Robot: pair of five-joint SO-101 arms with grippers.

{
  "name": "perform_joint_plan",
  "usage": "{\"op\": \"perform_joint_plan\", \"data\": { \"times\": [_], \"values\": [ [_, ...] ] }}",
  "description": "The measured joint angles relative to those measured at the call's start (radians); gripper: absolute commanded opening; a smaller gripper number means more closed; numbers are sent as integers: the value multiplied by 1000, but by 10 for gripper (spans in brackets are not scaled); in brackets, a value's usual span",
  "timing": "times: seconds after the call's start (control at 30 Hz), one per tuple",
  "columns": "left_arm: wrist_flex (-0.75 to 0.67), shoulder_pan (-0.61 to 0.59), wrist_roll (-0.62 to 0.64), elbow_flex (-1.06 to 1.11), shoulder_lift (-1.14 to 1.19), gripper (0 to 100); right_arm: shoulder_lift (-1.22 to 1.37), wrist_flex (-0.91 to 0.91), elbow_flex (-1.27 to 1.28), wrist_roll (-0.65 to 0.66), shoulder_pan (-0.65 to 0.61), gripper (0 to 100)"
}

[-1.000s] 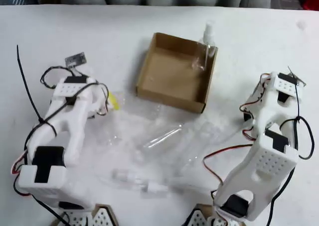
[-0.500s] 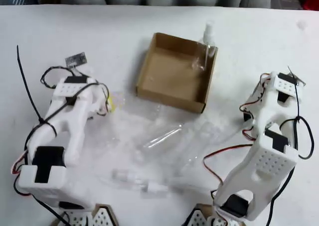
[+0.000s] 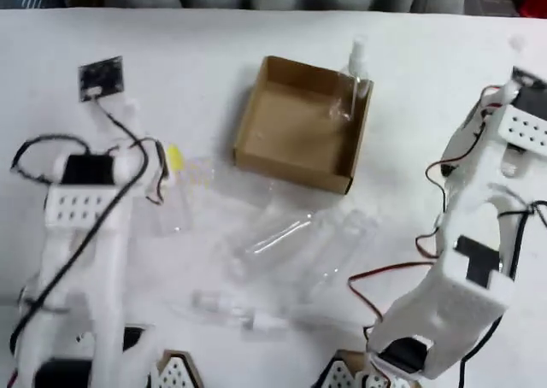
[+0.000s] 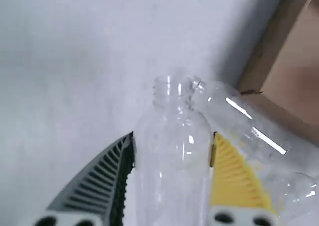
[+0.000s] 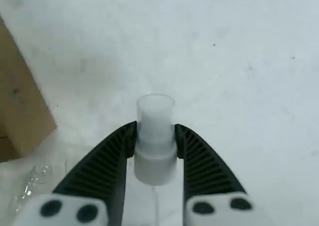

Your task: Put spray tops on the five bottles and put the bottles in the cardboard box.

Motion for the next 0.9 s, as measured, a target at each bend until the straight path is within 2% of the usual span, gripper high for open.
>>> {"op": "perform_joint_plan", "data": {
  "times": [0.13, 0.3, 0.47, 0.63, 0.77, 0.9],
  "values": [
    [-52, 0, 0, 75, -160, 20, -129, 5, 17, 68, 6, 15],
    [-173, 0, -2, 201, -298, 20, -361, 6, 181, 109, -25, 15],
    [-290, 77, -17, 339, -404, 20, -609, 6, 324, 118, -155, 15],
    [-390, 169, -178, 476, -535, 20, -813, -28, 362, 118, -319, 15],
    [-463, 213, -265, 595, -686, 20, -941, -120, 364, 118, -430, 15],
    [-508, 244, -281, 706, -856, 20, -1048, -272, 367, 118, -528, 15]
  ]
}}
